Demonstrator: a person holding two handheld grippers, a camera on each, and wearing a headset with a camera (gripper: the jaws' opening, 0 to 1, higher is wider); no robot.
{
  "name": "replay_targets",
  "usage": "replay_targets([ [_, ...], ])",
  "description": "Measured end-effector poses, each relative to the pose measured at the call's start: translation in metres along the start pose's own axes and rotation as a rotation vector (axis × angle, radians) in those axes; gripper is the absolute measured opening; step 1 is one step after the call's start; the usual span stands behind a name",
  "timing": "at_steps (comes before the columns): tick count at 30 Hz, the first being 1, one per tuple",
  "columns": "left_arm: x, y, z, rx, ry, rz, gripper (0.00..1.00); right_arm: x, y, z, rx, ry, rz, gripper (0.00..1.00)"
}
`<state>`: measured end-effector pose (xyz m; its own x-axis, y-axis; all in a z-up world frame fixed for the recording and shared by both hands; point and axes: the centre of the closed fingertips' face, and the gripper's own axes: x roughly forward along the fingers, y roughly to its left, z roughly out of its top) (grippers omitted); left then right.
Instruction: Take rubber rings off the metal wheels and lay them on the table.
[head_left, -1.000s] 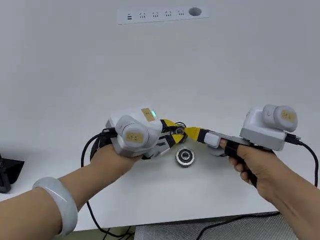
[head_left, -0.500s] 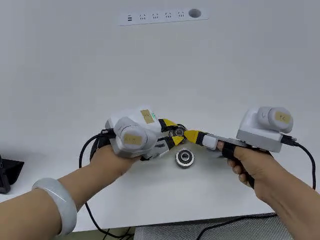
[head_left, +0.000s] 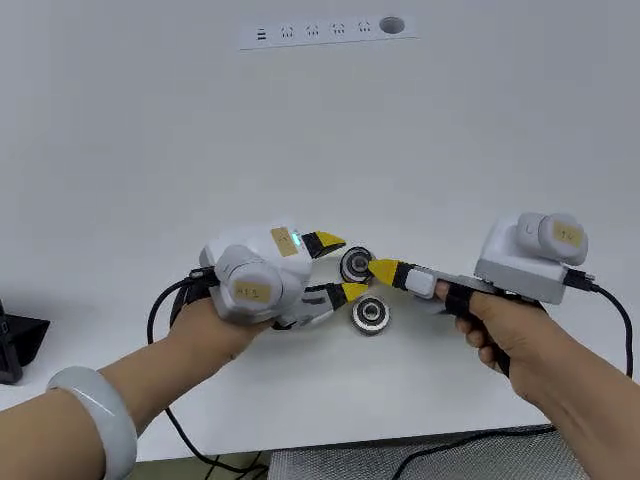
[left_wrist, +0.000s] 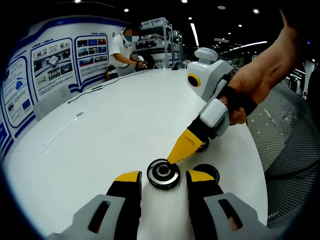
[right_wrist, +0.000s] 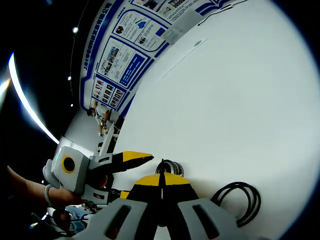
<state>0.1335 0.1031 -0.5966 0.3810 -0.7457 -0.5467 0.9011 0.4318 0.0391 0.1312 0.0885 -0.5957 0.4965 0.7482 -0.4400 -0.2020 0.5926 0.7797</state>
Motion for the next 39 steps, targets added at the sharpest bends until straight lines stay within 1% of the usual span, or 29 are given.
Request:
replay_targets([
  [1, 0.000, 0.001, -0.001, 0.003, 0.001, 0.005, 0.38, 0.000, 0.001, 0.000, -0.001, 0.000, 0.001, 0.02],
  [4, -0.002, 0.001, -0.002, -0.011, -0.001, 0.011, 0.42, -0.001, 0.002, -0.001, -0.001, 0.001, 0.004, 0.02],
  [6, -0.003, 0.002, -0.003, -0.023, -0.006, 0.013, 0.46, -0.001, 0.004, -0.001, -0.002, 0.001, 0.007, 0.02],
  [11, -0.006, 0.002, -0.006, -0.037, -0.006, 0.013, 0.48, -0.003, 0.008, 0.000, -0.001, -0.006, 0.020, 0.02],
  [14, -0.007, 0.002, -0.007, -0.044, -0.010, 0.013, 0.51, -0.005, 0.010, 0.000, -0.001, -0.008, 0.023, 0.02],
  [19, -0.010, 0.001, -0.006, -0.064, -0.028, 0.012, 0.56, -0.009, 0.012, -0.002, 0.002, -0.010, 0.031, 0.02],
  [20, -0.011, 0.001, -0.007, -0.067, -0.026, 0.011, 0.57, -0.010, 0.013, -0.003, 0.003, -0.011, 0.034, 0.02],
  [23, -0.013, 0.000, -0.007, -0.074, -0.035, 0.009, 0.58, -0.013, 0.015, -0.003, 0.007, -0.016, 0.038, 0.02],
  [25, -0.014, -0.001, -0.008, -0.074, -0.032, 0.008, 0.59, -0.015, 0.016, -0.004, 0.010, -0.019, 0.040, 0.02],
  [27, -0.014, -0.001, -0.008, -0.087, -0.040, 0.004, 0.61, -0.017, 0.016, -0.004, 0.012, -0.021, 0.042, 0.02],
  [33, -0.017, -0.004, -0.008, -0.095, -0.050, -0.004, 0.67, -0.024, 0.017, -0.004, 0.029, -0.037, 0.044, 0.02],
  [34, -0.017, -0.004, -0.008, -0.098, -0.054, -0.009, 0.67, -0.025, 0.016, -0.004, 0.031, -0.038, 0.044, 0.02],
  [36, -0.018, -0.005, -0.005, -0.102, -0.070, -0.011, 0.71, -0.027, 0.016, -0.005, 0.032, -0.041, 0.041, 0.02],
  [37, -0.018, -0.008, -0.003, -0.109, -0.080, -0.023, 0.72, -0.028, 0.015, -0.005, 0.035, -0.044, 0.040, 0.02],
  [39, -0.019, -0.008, -0.003, -0.103, -0.082, -0.023, 0.73, -0.030, 0.015, -0.005, 0.038, -0.046, 0.038, 0.02],
])
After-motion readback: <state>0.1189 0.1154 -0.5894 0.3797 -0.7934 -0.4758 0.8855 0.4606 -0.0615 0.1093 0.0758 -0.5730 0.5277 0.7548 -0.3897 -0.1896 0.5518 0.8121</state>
